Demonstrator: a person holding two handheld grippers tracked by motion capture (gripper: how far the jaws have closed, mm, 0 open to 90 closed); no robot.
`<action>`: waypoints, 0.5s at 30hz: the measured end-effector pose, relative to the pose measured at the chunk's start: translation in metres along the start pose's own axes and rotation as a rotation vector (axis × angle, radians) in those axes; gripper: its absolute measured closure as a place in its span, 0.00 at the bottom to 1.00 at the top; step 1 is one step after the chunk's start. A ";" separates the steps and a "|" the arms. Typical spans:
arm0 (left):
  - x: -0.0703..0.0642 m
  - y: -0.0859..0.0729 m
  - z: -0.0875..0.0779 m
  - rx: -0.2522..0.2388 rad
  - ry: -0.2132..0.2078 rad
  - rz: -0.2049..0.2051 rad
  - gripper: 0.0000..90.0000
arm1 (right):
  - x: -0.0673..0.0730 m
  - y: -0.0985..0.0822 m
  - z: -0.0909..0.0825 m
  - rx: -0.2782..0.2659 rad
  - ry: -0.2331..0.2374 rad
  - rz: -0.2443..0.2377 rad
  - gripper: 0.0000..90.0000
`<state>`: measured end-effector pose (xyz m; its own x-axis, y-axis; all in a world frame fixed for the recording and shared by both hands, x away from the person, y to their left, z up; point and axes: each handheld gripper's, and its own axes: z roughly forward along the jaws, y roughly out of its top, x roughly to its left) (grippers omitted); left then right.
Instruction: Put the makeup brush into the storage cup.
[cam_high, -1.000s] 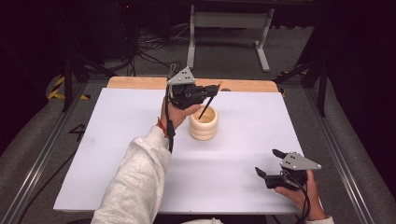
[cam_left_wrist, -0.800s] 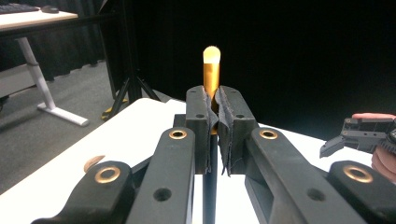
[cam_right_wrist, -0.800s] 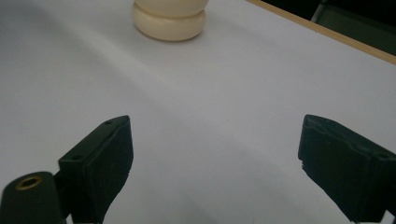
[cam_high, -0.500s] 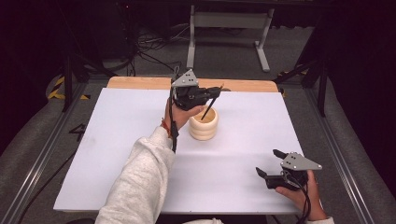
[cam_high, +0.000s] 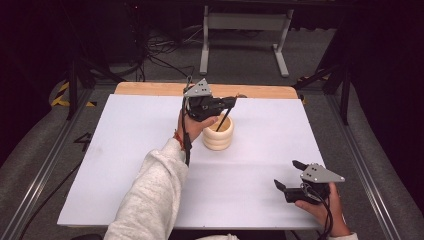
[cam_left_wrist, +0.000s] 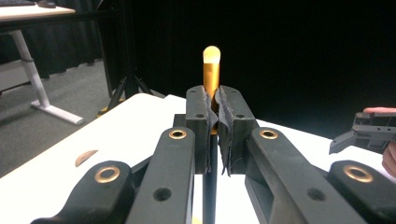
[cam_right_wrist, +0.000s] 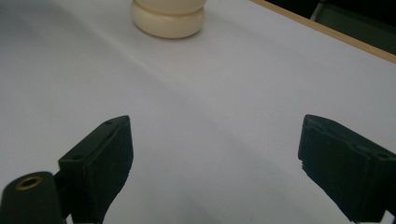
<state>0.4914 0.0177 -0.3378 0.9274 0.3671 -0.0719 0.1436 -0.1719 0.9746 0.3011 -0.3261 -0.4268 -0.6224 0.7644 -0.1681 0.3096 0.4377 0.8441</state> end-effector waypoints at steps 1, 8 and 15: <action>0.000 -0.001 0.000 -0.001 0.001 -0.003 0.93 | 0.000 0.000 0.000 0.000 0.000 -0.001 0.13; 0.001 -0.007 0.001 0.022 0.007 -0.005 0.93 | 0.001 0.000 0.000 0.001 0.000 -0.005 0.13; 0.001 -0.016 -0.002 0.044 0.012 -0.015 0.93 | 0.001 0.001 0.000 0.000 0.002 -0.004 0.13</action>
<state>0.4897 0.0223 -0.3530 0.9208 0.3809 -0.0837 0.1729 -0.2064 0.9631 0.3008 -0.3249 -0.4265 -0.6247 0.7620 -0.1706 0.3071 0.4407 0.8435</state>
